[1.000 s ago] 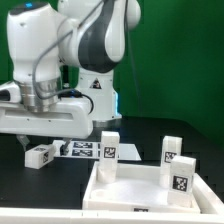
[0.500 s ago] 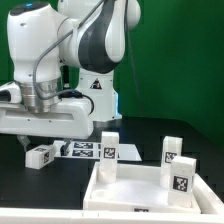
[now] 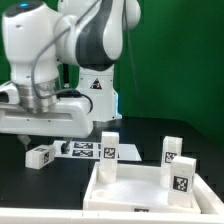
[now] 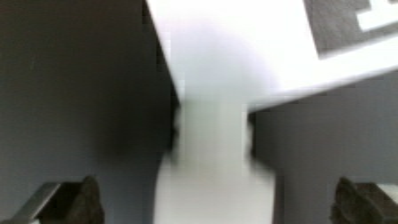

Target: Assemble square table

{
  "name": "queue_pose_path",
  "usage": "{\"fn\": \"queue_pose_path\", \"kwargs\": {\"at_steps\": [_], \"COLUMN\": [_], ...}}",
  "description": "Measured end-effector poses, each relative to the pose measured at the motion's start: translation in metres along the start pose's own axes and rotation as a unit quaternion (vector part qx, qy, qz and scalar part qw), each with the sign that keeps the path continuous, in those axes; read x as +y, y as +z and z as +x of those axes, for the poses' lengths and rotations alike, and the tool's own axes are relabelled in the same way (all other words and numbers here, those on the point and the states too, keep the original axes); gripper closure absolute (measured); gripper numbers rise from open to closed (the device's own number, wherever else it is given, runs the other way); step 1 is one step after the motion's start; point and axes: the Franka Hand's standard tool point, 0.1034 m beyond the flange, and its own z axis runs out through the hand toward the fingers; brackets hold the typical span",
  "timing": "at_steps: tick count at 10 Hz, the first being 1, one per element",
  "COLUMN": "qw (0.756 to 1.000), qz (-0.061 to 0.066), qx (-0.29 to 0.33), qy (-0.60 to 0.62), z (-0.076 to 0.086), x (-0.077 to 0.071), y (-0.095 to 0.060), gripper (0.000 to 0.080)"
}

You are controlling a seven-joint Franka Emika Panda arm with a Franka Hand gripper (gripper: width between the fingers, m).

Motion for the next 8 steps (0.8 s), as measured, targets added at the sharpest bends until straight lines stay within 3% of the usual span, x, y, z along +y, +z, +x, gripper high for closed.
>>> {"fn": "queue_pose_path", "kwargs": {"at_steps": [1, 2, 5, 6, 8], "qw": [1.000, 0.999, 0.986, 0.980, 0.965], "qz": [0.004, 0.015, 0.027, 0.028, 0.032], "qx": [-0.013, -0.035, -0.162, -0.196, -0.260], "qy": [0.003, 0.008, 0.006, 0.003, 0.007], "z": [-0.005, -0.008, 0.012, 0.022, 0.023], "x": [-0.002, -0.006, -0.008, -0.010, -0.010], "y": [0.002, -0.006, -0.049, -0.055, -0.054], "gripper": [0.0150, 0.0150, 0.0150, 0.0150, 0.0150]}}
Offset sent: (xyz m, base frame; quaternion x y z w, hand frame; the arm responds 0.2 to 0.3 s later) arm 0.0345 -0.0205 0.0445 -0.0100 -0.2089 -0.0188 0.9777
